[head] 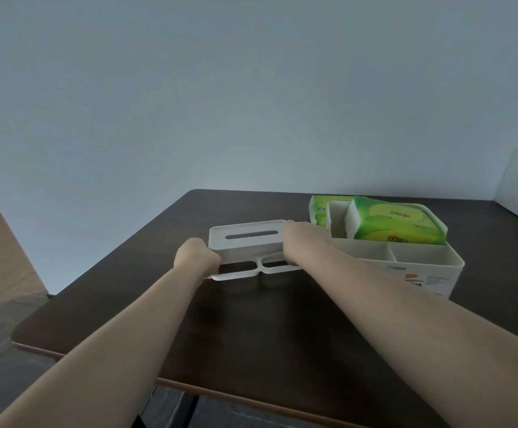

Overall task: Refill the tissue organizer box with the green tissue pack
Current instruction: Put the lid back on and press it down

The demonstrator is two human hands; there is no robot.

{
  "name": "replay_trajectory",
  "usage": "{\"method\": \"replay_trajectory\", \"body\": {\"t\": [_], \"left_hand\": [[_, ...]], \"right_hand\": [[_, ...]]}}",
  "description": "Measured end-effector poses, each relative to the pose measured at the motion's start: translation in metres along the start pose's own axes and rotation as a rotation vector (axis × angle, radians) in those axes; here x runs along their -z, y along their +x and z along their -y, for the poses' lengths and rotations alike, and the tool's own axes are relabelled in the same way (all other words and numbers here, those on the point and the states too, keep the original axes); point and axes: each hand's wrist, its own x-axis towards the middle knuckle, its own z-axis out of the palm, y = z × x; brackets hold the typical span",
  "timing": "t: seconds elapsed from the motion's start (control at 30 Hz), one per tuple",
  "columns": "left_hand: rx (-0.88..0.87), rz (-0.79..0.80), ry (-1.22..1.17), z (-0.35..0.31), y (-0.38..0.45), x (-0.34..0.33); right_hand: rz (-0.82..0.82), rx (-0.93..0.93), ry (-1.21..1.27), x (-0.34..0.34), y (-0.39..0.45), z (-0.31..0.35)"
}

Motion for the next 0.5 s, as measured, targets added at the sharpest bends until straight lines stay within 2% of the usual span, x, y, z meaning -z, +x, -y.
{"method": "replay_trajectory", "body": {"t": [0.17,0.5], "left_hand": [[-0.011,-0.042,-0.126,-0.001,-0.004,0.017],[-0.223,-0.051,-0.184,-0.068,-0.055,0.030]], "right_hand": [[-0.155,-0.036,0.394,0.018,-0.004,-0.013],[-0.203,0.061,0.408,0.065,-0.041,-0.087]]}}
